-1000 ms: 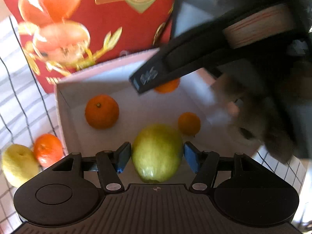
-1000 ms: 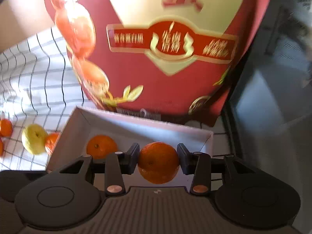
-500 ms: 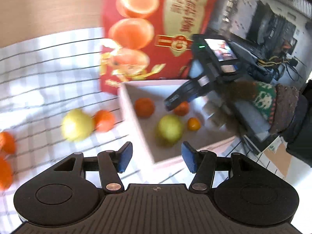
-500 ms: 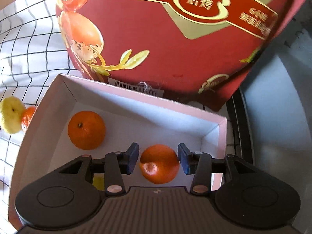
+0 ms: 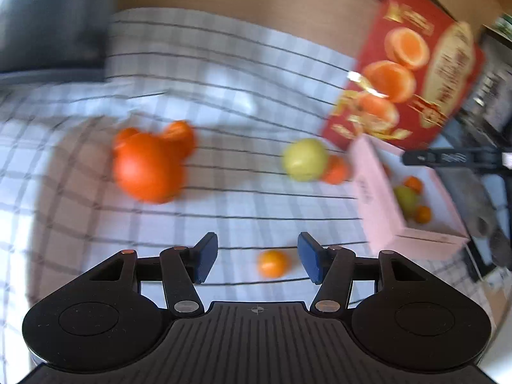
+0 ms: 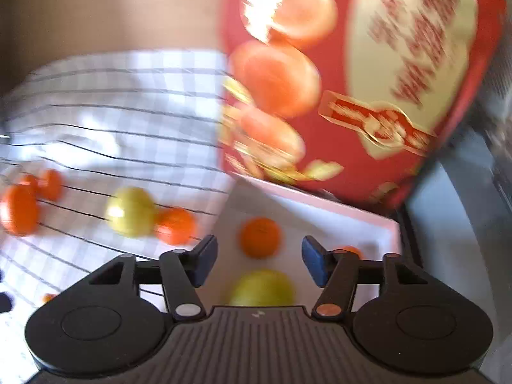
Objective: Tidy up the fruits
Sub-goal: 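Open the right gripper to drop the tangerine into the pink box, then grasp another tangerine on the cloth with the right gripper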
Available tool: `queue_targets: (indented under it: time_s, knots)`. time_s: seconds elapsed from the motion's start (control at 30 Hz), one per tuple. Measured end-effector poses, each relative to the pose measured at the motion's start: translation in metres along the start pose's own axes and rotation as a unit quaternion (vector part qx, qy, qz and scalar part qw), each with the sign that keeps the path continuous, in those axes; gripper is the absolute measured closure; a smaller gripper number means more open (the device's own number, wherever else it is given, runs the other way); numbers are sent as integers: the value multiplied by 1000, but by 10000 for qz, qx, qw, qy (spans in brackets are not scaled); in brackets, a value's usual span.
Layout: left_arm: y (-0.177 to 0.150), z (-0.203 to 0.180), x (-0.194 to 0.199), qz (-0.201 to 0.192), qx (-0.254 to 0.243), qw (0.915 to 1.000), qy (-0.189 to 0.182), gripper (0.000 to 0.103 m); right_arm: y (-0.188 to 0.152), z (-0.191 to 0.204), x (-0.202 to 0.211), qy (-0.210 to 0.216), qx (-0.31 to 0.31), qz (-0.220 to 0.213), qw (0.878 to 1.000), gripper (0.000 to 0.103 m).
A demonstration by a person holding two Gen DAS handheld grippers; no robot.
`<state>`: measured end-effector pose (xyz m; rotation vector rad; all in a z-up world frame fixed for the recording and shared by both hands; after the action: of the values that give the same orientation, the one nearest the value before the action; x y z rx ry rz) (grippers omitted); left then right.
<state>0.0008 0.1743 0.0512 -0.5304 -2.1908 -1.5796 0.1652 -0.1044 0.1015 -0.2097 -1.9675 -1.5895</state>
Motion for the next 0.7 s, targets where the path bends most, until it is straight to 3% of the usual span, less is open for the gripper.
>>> queue_targets:
  time_s: [0.17, 0.3, 0.43, 0.7]
  knots:
    - [-9, 41, 12, -91, 466, 9982, 372, 43, -1, 52, 18, 559, 54, -238, 9981, 40]
    - [-13, 60, 16, -100, 630, 9966, 530, 43, -23, 81, 22, 802, 130, -261, 9964, 40]
    - [-14, 65, 13, -70, 593, 9974, 416, 43, -44, 105, 20, 872, 205, -113, 9959, 40]
    - [-15, 41, 4, -32, 103, 9999, 31, 43, -73, 116, 25, 908, 32, 65, 9958, 40]
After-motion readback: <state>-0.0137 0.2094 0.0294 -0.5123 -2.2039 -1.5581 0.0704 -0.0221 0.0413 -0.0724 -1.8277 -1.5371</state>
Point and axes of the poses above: each gripper's, at about its wrist camera, not at the fingertips, and x roughly against the way its jaws point, z to its left, y to its top, the point moved 2 cm from there along -x, roughly the way its jaws point, and after that the axes turned 12 degrees about -z, right-handed, at the moved point
